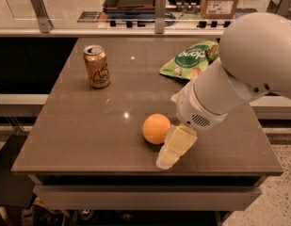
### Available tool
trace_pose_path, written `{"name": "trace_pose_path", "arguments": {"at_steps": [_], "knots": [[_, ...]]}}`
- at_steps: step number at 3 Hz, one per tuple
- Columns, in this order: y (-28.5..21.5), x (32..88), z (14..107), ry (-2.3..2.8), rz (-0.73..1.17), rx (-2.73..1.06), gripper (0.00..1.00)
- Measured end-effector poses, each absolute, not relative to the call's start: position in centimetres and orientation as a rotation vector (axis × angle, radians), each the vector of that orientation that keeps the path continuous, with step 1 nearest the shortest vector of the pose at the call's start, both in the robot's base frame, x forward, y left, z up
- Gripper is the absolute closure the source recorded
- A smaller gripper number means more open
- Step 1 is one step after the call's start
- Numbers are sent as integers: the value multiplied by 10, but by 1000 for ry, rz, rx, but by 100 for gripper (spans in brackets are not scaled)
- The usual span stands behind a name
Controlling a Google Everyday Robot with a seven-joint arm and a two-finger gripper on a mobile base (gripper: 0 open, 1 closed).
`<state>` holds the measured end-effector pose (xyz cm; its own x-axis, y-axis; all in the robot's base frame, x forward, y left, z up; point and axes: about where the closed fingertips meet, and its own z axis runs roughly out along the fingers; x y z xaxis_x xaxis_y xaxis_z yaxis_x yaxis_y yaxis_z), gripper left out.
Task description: Move orange near orange can
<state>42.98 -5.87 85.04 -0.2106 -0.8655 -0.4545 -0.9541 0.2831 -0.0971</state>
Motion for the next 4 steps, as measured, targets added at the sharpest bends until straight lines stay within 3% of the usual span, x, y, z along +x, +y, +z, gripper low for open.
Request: {"name": "trace_pose_path", "arguments": {"at_steps": [1,2,4], "knots": [[-50,433,851,2128,299,-1641,0],[-45,435,849,2110,308,-1641,16],[-45,434,838,2094,300,-1670,64]]}}
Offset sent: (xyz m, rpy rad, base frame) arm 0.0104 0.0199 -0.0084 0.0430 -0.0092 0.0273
